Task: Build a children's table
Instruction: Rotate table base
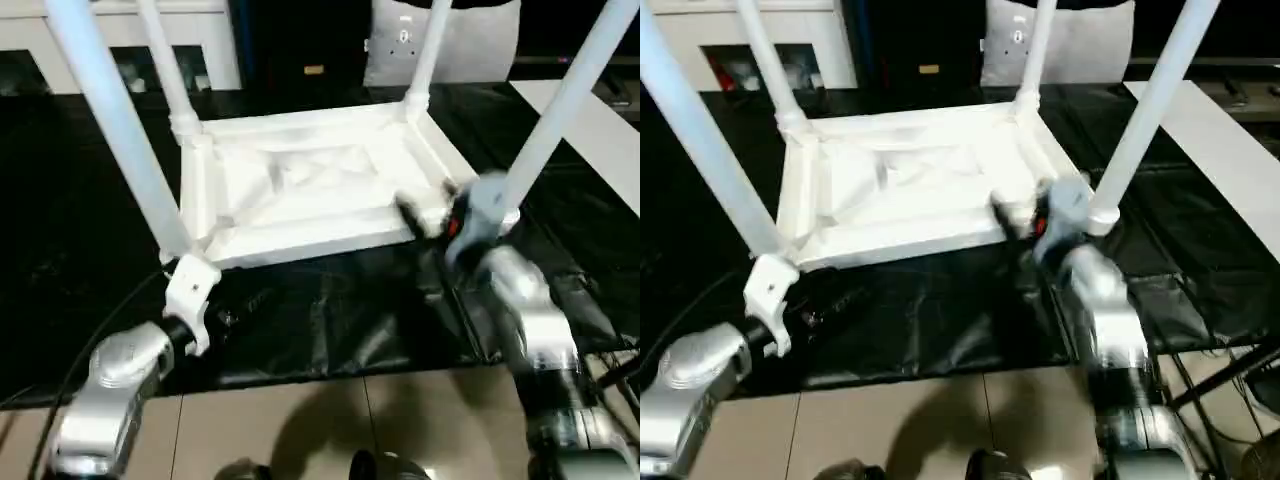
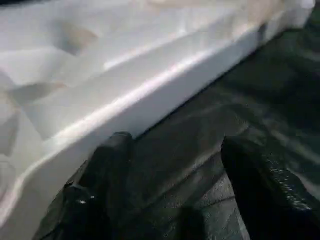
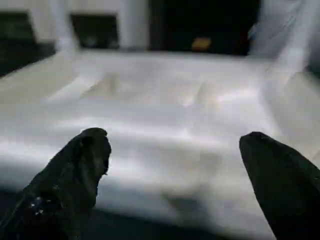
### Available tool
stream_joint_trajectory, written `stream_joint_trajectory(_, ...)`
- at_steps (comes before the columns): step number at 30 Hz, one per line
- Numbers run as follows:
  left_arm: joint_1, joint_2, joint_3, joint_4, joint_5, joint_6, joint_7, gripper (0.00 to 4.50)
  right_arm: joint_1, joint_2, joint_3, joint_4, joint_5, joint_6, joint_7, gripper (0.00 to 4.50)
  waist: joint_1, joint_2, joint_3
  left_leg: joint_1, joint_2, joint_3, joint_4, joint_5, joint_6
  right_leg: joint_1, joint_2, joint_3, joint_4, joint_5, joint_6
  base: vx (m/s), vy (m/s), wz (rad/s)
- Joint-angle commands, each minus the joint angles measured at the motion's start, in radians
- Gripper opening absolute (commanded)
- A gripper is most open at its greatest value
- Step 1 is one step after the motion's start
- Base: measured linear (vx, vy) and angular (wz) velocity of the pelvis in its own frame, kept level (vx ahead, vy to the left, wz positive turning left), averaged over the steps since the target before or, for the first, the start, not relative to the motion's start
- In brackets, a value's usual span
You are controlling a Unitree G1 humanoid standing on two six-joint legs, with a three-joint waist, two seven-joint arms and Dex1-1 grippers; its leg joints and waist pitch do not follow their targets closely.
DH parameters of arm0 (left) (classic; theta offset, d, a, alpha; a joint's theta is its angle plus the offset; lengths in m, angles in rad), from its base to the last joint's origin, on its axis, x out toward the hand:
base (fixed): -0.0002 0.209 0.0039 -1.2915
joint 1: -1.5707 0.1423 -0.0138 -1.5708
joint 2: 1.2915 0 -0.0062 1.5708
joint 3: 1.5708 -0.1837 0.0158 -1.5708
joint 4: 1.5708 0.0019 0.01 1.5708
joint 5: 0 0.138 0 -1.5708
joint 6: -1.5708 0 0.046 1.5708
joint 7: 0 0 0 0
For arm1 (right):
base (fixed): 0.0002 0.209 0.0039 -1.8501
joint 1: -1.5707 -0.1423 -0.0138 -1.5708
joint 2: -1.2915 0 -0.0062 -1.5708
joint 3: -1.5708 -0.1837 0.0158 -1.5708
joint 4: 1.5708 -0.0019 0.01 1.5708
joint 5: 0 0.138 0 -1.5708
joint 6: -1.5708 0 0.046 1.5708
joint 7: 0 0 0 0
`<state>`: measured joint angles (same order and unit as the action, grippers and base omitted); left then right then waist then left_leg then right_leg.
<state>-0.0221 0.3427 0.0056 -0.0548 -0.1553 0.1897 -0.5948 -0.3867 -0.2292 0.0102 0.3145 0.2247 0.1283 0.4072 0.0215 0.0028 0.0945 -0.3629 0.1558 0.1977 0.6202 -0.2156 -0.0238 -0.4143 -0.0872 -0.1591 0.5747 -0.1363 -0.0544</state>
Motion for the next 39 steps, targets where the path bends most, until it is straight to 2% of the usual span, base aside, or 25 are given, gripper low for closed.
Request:
stream_joint_trajectory(1, 0.026, -0.020, 0.051, 0.032, -0.015, -0.081, 0.032, 3.72, 0.069, -0.002, 0.029, -0.107, 0.025, 0.048, 0.031, 4.50, 0.000, 0.006, -0.061, 0.014, 0.075, -0.052, -0.082, -0.301, 0.050, 0.049, -0.084, 0.069, -0.118, -0.594, -0.011, 0.000, 0.000, 0.00)
stream_joint_trajectory(3, 0.042, -0.030, 0.064, 0.044, -0.017, -0.113, 0.044, 3.82, 0.099, -0.002, 0.049, -0.144, 0.033, 0.057, 0.044, 4.50, -0.002, 0.009, -0.055, 0.018, 0.076, -0.055, -0.086, -0.333, 0.044, 0.045, -0.081, 0.063, -0.128, -0.629, 0.023, 0.000, 0.000, 0.00)
stream_joint_trajectory(5, 0.052, -0.049, 0.078, 0.046, -0.034, -0.131, 0.050, 4.01, 0.114, -0.006, 0.063, -0.170, 0.032, 0.064, 0.062, 4.50, -0.009, 0.010, -0.056, 0.023, 0.075, -0.059, -0.085, -0.371, 0.032, 0.049, -0.083, 0.054, -0.135, -0.659, 0.040, 0.000, 0.000, 0.00)
stream_joint_trajectory(6, 0.060, -0.056, 0.084, 0.046, -0.035, -0.157, 0.057, 4.11, 0.120, -0.003, 0.064, -0.182, 0.034, 0.077, 0.060, 4.50, -0.012, 0.013, -0.056, 0.025, 0.080, -0.063, -0.089, -0.382, 0.029, 0.052, -0.084, 0.051, -0.137, -0.646, 0.037, 0.000, 0.000, 0.00)
stream_joint_trajectory(7, 0.078, -0.073, 0.097, 0.047, -0.039, -0.209, 0.070, 4.20, 0.131, 0.001, 0.064, -0.205, 0.033, 0.103, 0.055, 4.50, -0.015, 0.016, -0.054, 0.019, 0.085, -0.069, -0.093, -0.387, 0.028, 0.056, -0.083, 0.050, -0.136, -0.618, 0.034, 0.000, 0.000, 0.00)
stream_joint_trajectory(10, 0.117, -0.093, 0.121, 0.057, -0.039, -0.293, 0.095, 4.45, 0.143, -0.001, 0.069, -0.227, 0.022, 0.142, 0.042, 4.50, -0.022, 0.019, -0.054, 0.024, 0.093, -0.070, -0.100, -0.417, 0.015, 0.057, -0.088, 0.051, -0.135, -0.580, 0.018, 0.000, 0.000, 0.00)
stream_joint_trajectory(11, 0.127, -0.098, 0.130, 0.071, -0.041, -0.315, 0.099, 4.45, 0.144, -0.003, 0.072, -0.227, 0.018, 0.148, 0.041, 4.50, -0.022, 0.017, -0.053, 0.030, 0.092, -0.069, -0.099, -0.427, 0.010, 0.053, -0.088, 0.054, -0.136, -0.579, 0.015, 0.000, 0.000, 0.00)
stream_joint_trajectory(12, 0.147, -0.112, 0.153, 0.115, -0.048, -0.379, 0.100, 4.45, 0.152, -0.009, 0.076, -0.242, 0.013, 0.163, 0.041, 4.50, -0.023, 0.014, -0.049, 0.026, 0.085, -0.068, -0.097, -0.424, 0.013, 0.055, -0.090, 0.052, -0.142, -0.598, 0.020, 0.000, 0.000, 0.00)
stream_joint_trajectory(14, 0.148, -0.113, 0.154, 0.118, -0.048, -0.383, 0.100, 4.45, 0.152, -0.010, 0.076, -0.242, 0.014, 0.164, 0.041, 4.50, -0.023, 0.013, -0.050, 0.029, 0.083, -0.067, -0.095, -0.417, 0.013, 0.056, -0.093, 0.052, -0.144, -0.618, 0.031, 0.000, 0.000, 0.00)
stream_joint_trajectory(16, 0.163, -0.134, 0.195, 0.219, -0.067, -0.506, 0.089, 4.45, 0.157, -0.018, 0.084, -0.258, 0.022, 0.182, 0.061, 4.50, -0.020, 0.013, -0.051, 0.028, 0.079, -0.068, -0.093, -0.400, 0.020, 0.056, -0.092, 0.050, -0.151, -0.631, 0.047, 0.000, 0.000, 0.00)
stream_joint_trajectory(17, 0.163, -0.134, 0.195, 0.219, -0.067, -0.506, 0.089, 4.45, 0.157, -0.018, 0.084, -0.258, 0.022, 0.182, 0.061, 4.50, -0.018, 0.013, -0.053, 0.026, 0.082, -0.070, -0.094, -0.394, 0.018, 0.060, -0.094, 0.051, -0.147, -0.625, 0.052, 0.000, 0.000, 0.00)
stream_joint_trajectory(18, 0.167, -0.137, 0.216, 0.287, -0.081, -0.569, 0.072, 4.45, 0.157, -0.025, 0.090, -0.263, 0.023, 0.196, 0.075, 4.50, -0.020, 0.010, -0.052, 0.024, 0.084, -0.071, -0.096, -0.395, 0.020, 0.060, -0.092, 0.051, -0.147, -0.622, 0.055, 0.000, 0.000, 0.00)
stream_joint_trajectory(20, 0.156, -0.126, 0.225, 0.350, -0.088, -0.613, 0.062, 4.45, 0.158, -0.034, 0.097, -0.275, 0.027, 0.226, 0.097, 4.50, -0.019, 0.008, -0.053, 0.025, 0.083, -0.071, -0.096, -0.395, 0.020, 0.059, -0.094, 0.052, -0.148, -0.626, 0.058, 0.000, 0.000, 0.00)
stream_joint_trajectory(22, 0.136, -0.113, 0.231, 0.383, -0.090, -0.626, 0.060, 4.45, 0.158, -0.041, 0.103, -0.279, 0.029, 0.245, 0.110, 4.50, -0.017, 0.011, -0.052, 0.026, 0.085, -0.073, -0.098, -0.397, 0.021, 0.059, -0.093, 0.054, -0.146, -0.620, 0.056, 0.000, 0.000, 0.00)
stream_joint_trajectory(23, 0.098, -0.096, 0.243, 0.421, -0.092, -0.621, 0.066, 4.45, 0.154, -0.049, 0.112, -0.274, 0.026, 0.264, 0.120, 4.50, -0.015, 0.008, -0.053, 0.028, 0.087, -0.074, -0.099, -0.394, 0.018, 0.059, -0.095, 0.056, -0.143, -0.613, 0.051, 0.000, 0.000, 0.00)
stream_joint_trajectory(24, 0.078, -0.090, 0.250, 0.439, -0.091, -0.621, 0.069, 4.45, 0.153, -0.052, 0.115, -0.272, 0.023, 0.272, 0.120, 4.50, -0.010, 0.011, -0.054, 0.033, 0.088, -0.073, -0.100, -0.394, 0.015, 0.056, -0.094, 0.058, -0.143, -0.610, 0.048, 0.000, 0.000, 0.00)
stream_joint_trajectory(26, 0.017, -0.056, 0.251, 0.501, -0.068, -0.635, 0.066, 4.45, 0.133, -0.048, 0.109, -0.238, 0.005, 0.287, 0.092, 4.50, -0.006, 0.010, -0.055, 0.025, 0.091, -0.076, -0.103, -0.376, 0.009, 0.063, -0.097, 0.060, -0.136, -0.575, 0.032, 0.000, 0.000, 0.00)
stream_joint_trajectory(27, 0.000, -0.046, 0.249, 0.520, -0.061, -0.644, 0.061, 4.45, 0.126, -0.045, 0.105, -0.225, -0.001, 0.290, 0.079, 4.50, -0.005, 0.010, -0.060, 0.027, 0.093, -0.077, -0.104, -0.365, 0.006, 0.064, -0.097, 0.063, -0.129, -0.546, 0.023, 0.000, 0.000, 0.00)
stream_joint_trajectory(28, -0.041, -0.028, 0.251, 0.559, -0.066, -0.649, 0.043, 4.45, 0.109, -0.038, 0.094, -0.198, -0.012, 0.306, 0.045, 4.50, -0.005, 0.012, -0.061, 0.023, 0.094, -0.078, -0.106, -0.346, 0.004, 0.066, -0.097, 0.066, -0.123, -0.508, 0.007, 0.000, 0.000, 0.00)
stream_joint_trajectory(29, -0.077, -0.016, 0.251, 0.558, -0.083, -0.615, 0.028, 4.45, 0.089, -0.037, 0.090, -0.165, -0.026, 0.320, 0.020, 4.50, -0.004, 0.010, -0.065, 0.025, 0.096, -0.077, -0.106, -0.340, -0.001, 0.066, -0.098, 0.068, -0.119, -0.494, -0.003, 0.000, 0.000, 0.00)
stream_joint_trajectory(31, -0.145, 0.004, 0.235, 0.531, -0.087, -0.568, 0.026, 4.45, 0.054, -0.043, 0.096, -0.105, -0.063, 0.337, 0.001, 4.50, -0.001, 0.015, -0.070, 0.027, 0.100, -0.073, -0.105, -0.310, -0.025, 0.067, -0.101, 0.078, -0.100, -0.408, -0.063, 0.000, 0.000, 0.00)
stream_joint_trajectory(34, -0.195, 0.013, 0.223, 0.519, -0.103, -0.523, 0.001, 4.45, 0.025, -0.039, 0.092, -0.059, -0.071, 0.340, -0.014, 4.50, 0.010, 0.011, -0.072, 0.024, 0.099, -0.065, -0.102, -0.271, -0.028, 0.071, -0.106, 0.086, -0.087, -0.347, -0.107, 0.000, 0.000, 0.00)
stream_joint_trajectory(36, -0.275, 0.016, 0.217, 0.534, -0.161, -0.455, -0.062, 4.45, -0.025, -0.028, 0.080, 0.026, -0.080, 0.324, -0.047, 4.50, 0.017, 0.010, -0.080, 0.025, 0.095, -0.057, -0.096, -0.186, -0.018, 0.072, -0.108, 0.091, -0.072, -0.278, -0.143, 0.000, 0.000, 0.00)
stream_joint_trajectory(38, -0.307, 0.019, 0.209, 0.550, -0.178, -0.441, -0.092, 4.45, -0.046, -0.024, 0.072, 0.065, -0.080, 0.315, -0.058, 4.50, 0.020, 0.001, -0.084, 0.016, 0.093, -0.055, -0.091, -0.135, -0.008, 0.078, -0.107, 0.093, -0.061, -0.232, -0.162, 0.000, 0.000, 0.00)
stream_joint_trajectory(39, -0.351, 0.024, 0.195, 0.573, -0.181, -0.419, -0.131, 4.45, -0.078, -0.020, 0.061, 0.122, -0.082, 0.301, -0.075, 4.50, 0.017, -0.016, -0.087, 0.009, 0.088, -0.049, -0.088, -0.108, 0.008, 0.081, -0.106, 0.097, -0.056, -0.231, -0.159, 0.000, 0.000, 0.00)
